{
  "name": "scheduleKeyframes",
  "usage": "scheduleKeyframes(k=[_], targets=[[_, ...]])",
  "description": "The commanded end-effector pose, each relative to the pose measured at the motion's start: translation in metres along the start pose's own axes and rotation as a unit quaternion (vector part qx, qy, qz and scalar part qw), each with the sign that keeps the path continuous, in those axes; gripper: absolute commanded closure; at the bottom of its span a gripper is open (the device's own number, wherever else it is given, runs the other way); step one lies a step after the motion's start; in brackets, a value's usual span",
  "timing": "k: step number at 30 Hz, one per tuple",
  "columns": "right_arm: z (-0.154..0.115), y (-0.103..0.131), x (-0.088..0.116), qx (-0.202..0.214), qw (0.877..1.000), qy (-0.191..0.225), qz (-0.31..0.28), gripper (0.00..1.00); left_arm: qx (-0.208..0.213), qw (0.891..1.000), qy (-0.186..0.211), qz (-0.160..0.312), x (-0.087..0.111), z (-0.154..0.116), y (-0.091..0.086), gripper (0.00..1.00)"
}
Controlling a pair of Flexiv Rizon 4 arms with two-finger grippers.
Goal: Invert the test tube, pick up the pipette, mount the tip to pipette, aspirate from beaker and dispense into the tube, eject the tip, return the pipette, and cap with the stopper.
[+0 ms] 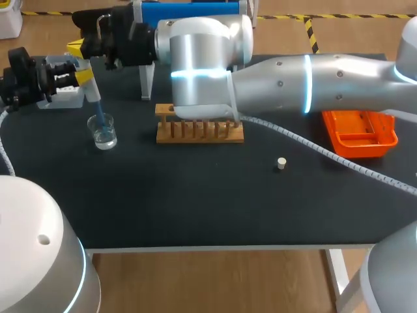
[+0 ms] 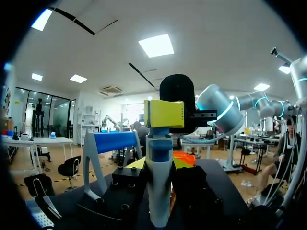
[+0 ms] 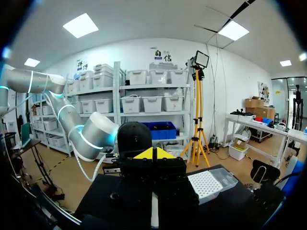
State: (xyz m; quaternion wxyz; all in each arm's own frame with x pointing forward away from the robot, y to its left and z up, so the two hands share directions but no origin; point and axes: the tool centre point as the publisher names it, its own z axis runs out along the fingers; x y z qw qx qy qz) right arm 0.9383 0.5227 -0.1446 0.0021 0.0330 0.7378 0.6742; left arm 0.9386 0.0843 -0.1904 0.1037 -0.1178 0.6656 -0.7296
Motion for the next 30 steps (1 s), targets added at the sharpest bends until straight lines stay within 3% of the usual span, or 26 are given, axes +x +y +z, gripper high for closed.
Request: scheduleKeyframes(k=[1, 21, 30], targets=[[0.001, -0.008, 0.002, 0.0, 1.0, -0.003, 0.0, 1.0, 0.002, 1.0, 0.003, 0.0, -0.003, -0.002, -0.004, 1.0], [-0.002, -0.011, 0.002, -0.001, 1.0, -0.008, 0.005, 1.0, 0.002, 1.0, 0.003, 0.0, -0.003, -0.002, -0.004, 1.0], [-0.005, 0.0, 0.003, -0.009, 1.0, -0.009, -0.001, 1.0, 0.002, 1.0, 0.003, 0.0, -0.003, -0.002, -0.004, 1.0]])
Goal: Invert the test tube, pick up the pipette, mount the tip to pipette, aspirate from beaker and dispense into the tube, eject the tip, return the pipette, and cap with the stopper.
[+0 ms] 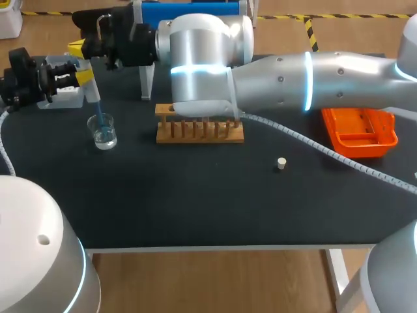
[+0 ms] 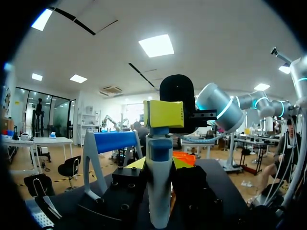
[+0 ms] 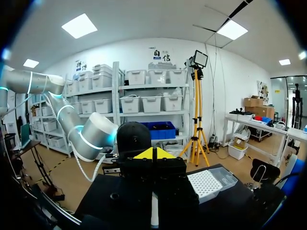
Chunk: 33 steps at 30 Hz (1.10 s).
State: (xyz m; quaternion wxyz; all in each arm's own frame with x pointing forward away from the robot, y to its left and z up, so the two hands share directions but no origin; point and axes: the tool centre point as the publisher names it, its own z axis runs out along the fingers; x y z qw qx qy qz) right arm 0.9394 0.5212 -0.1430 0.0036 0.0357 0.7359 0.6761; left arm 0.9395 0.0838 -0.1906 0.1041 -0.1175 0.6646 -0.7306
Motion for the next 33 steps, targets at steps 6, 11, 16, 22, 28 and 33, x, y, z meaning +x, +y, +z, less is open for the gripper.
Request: scheduleKeyframes(k=[6, 11, 16, 22, 28, 33], targets=[[-0.009, 0.02, 0.005, -0.02, 1.0, -0.007, -0.018, 0.0, 0.001, 1.0, 0.003, 0.0, -0.002, -0.002, -0.005, 1.0], [-0.019, 0.039, 0.006, -0.034, 0.999, -0.006, -0.029, 0.0, 0.001, 1.0, 0.003, 0.0, -0.002, -0.002, -0.005, 1.0], [-0.034, 0.057, 0.008, -0.047, 0.998, -0.003, -0.037, 0.0, 0.001, 1.0, 0.003, 0.0, -0.002, -0.002, -0.005, 1.0], [-0.061, 0.065, 0.01, -0.042, 0.997, -0.003, -0.058, 0.0, 0.001, 1.0, 0.003, 0.0, -0.002, -0.002, -0.005, 1.0], [-0.098, 0.059, 0.008, -0.025, 0.997, -0.009, -0.066, 0.0, 0.001, 1.0, 0.003, 0.0, -0.002, -0.002, -0.005, 1.0], [-0.132, 0.05, 0.003, -0.006, 0.997, -0.02, -0.074, 0.0, 0.001, 1.0, 0.003, 0.0, -0.002, -0.002, -0.005, 1.0]])
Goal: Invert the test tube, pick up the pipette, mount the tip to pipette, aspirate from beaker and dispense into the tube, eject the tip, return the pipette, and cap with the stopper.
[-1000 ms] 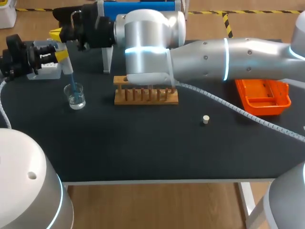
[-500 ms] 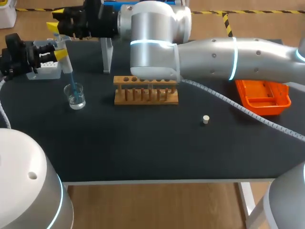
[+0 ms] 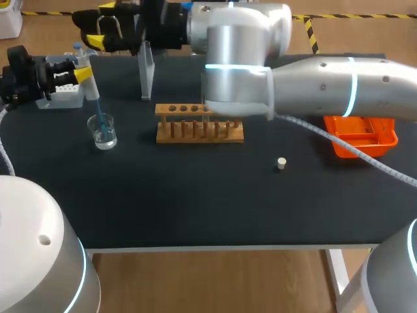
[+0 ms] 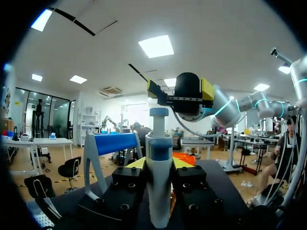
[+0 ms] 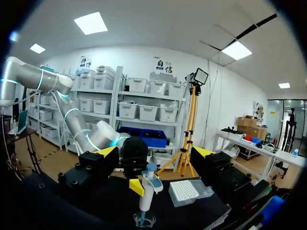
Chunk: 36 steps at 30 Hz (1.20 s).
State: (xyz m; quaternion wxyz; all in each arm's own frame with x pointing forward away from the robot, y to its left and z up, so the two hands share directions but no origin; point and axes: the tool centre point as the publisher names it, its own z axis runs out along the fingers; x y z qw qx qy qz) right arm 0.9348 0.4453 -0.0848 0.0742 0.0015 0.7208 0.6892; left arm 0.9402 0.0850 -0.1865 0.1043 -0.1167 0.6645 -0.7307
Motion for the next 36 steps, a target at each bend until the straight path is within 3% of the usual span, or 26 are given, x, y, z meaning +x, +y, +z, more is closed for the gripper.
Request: scheduleKeyframes(k=[1, 7, 15, 22, 36], targets=[[-0.058, -0.001, -0.004, 0.019, 1.0, 0.009, -0.004, 0.0, 0.0, 1.0, 0.003, 0.0, -0.001, -0.002, 0.0, 1.0], [-0.097, -0.016, -0.016, 0.046, 0.999, -0.002, -0.017, 0.0, 0.0, 1.0, 0.003, 0.0, -0.001, -0.002, 0.0, 1.0], [-0.14, -0.03, -0.029, 0.053, 0.998, 0.006, -0.035, 0.0, 0.0, 1.0, 0.003, 0.0, -0.001, -0.002, 0.0, 1.0], [-0.169, -0.048, -0.038, 0.071, 0.995, 0.033, -0.054, 0.0, 0.0, 1.0, 0.003, 0.0, -0.001, -0.002, 0.0, 1.0], [-0.213, -0.096, -0.053, 0.128, 0.99, 0.055, -0.028, 0.0, 0.0, 1.0, 0.003, 0.0, -0.001, -0.002, 0.0, 1.0]])
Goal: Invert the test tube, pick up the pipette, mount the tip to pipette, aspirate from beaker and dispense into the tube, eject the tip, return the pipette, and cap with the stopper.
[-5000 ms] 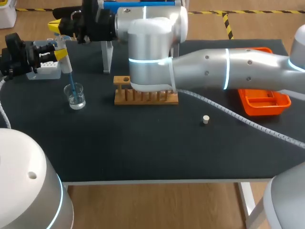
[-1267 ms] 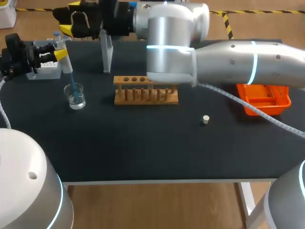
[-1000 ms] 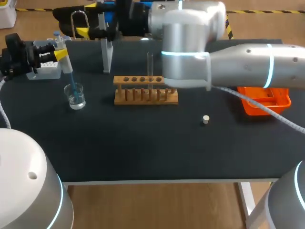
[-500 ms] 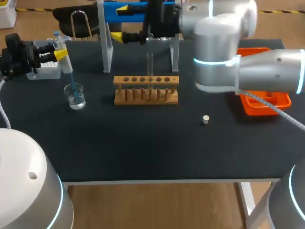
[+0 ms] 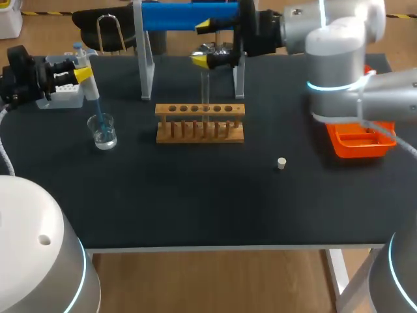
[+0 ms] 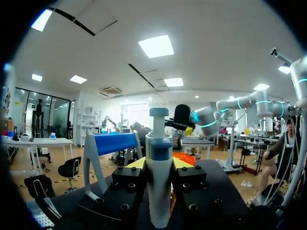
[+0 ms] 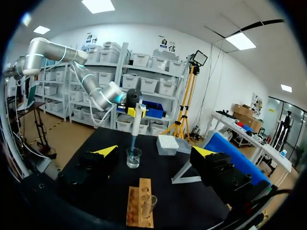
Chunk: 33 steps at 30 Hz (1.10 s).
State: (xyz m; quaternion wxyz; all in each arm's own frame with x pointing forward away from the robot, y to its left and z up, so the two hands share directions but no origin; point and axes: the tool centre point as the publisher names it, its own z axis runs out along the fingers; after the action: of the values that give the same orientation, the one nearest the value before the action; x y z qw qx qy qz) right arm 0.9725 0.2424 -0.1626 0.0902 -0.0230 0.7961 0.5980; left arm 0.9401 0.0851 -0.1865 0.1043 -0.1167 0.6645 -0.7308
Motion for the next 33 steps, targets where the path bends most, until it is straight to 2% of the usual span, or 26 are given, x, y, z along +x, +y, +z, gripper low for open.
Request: scheduleKeyframes(k=[1, 7, 16, 24, 33], targets=[[-0.018, -0.016, -0.003, 0.01, 0.999, 0.048, 0.009, 0.0, 0.0, 1.0, 0.003, 0.0, -0.001, -0.002, 0.0, 1.0], [-0.021, -0.046, 0.001, 0.024, 0.999, 0.041, 0.021, 0.0, 0.0, 1.0, 0.003, 0.0, -0.001, -0.002, 0.0, 1.0], [-0.014, -0.079, 0.01, 0.036, 0.998, 0.038, 0.024, 0.0, 0.0, 1.0, 0.003, 0.0, -0.001, -0.002, 0.0, 1.0], [-0.004, -0.099, 0.014, 0.046, 0.998, 0.032, 0.024, 0.0, 0.0, 1.0, 0.003, 0.0, -0.001, -0.002, 0.0, 1.0], [0.011, -0.116, 0.007, 0.075, 0.997, 0.023, 0.015, 0.0, 0.0, 1.0, 0.003, 0.0, -0.001, -0.002, 0.0, 1.0]])
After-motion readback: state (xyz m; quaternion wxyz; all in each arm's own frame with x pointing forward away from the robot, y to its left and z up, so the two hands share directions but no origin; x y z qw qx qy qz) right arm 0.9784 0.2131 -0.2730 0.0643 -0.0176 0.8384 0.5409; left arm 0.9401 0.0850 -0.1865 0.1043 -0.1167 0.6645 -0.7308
